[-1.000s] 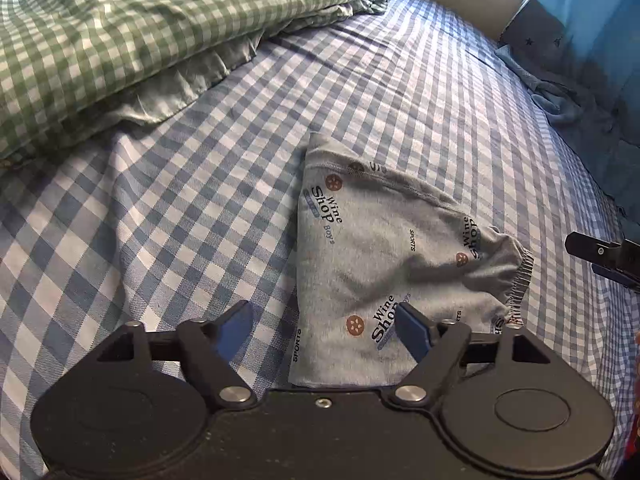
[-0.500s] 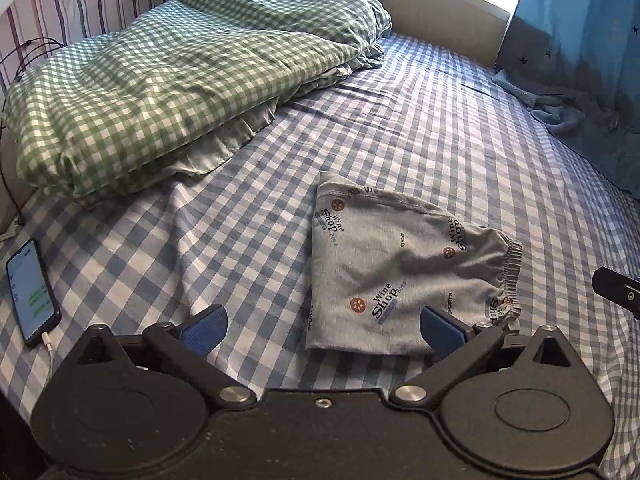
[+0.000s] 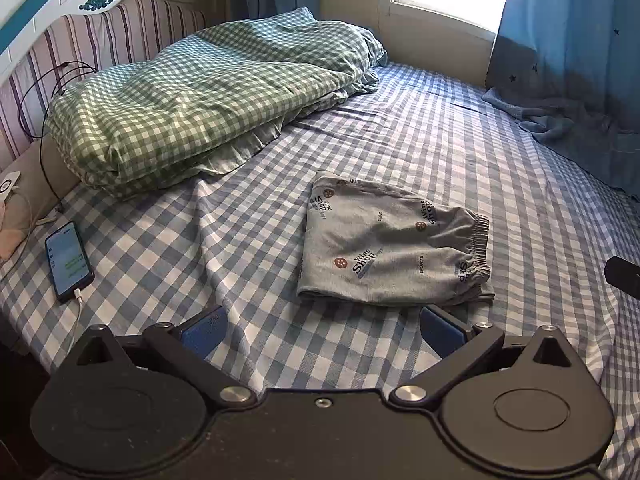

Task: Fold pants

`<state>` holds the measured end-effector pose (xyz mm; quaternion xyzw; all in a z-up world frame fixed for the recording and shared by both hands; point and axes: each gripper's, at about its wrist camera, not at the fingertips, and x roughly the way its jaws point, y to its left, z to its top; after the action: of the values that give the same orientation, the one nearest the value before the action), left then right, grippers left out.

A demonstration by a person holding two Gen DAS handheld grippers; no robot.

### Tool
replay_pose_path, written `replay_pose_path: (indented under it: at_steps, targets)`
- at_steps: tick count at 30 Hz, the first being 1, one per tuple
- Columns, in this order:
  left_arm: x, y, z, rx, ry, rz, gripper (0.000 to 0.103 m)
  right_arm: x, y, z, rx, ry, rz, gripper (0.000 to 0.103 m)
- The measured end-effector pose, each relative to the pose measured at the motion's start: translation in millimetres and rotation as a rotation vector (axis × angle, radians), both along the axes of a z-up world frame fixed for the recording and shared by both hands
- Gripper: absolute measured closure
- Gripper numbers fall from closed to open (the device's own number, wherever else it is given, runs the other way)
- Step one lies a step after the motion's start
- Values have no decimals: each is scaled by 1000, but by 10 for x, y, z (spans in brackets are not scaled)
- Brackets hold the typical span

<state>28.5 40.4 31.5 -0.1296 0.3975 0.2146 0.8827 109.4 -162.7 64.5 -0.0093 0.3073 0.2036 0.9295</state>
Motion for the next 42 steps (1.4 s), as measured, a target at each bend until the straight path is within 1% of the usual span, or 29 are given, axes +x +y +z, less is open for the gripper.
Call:
replay_pose_path:
  at_steps: [2,5,9,12,16,20,23,26,29,42]
  targets:
    - [-80,-79,0,7,-7,1,1,-102,-36,-28,8,4,-17,0]
    - [-194,-201,-26,22,-13,-4,1,-281,-97,-108,-15,16,-17,0]
    - [-321,-328,-89,40,10,-5,1,-429,-179,-151,-34,21,-16,0]
    - [-392,-398,-125,54,22,-6,1,-496,-223,-171,-42,17,-9,0]
    - [-467,-439,-149,78,16,-19,1,-573,-238,-211,-59,13,14,0]
    - [-503,-437,-186,121,19,-29,1,-622,-216,-270,-78,35,36,0]
    - [-513,-419,-250,139,39,-47,1,-628,-192,-326,-94,73,47,0]
    - [-506,-386,-329,129,62,-66,1,-590,-155,-415,-94,137,49,0]
    - [-495,-334,-372,110,86,-80,1,-550,-113,-463,-95,181,32,0]
    - [-457,-190,-424,76,97,-74,1,-485,-24,-569,-112,257,0,0]
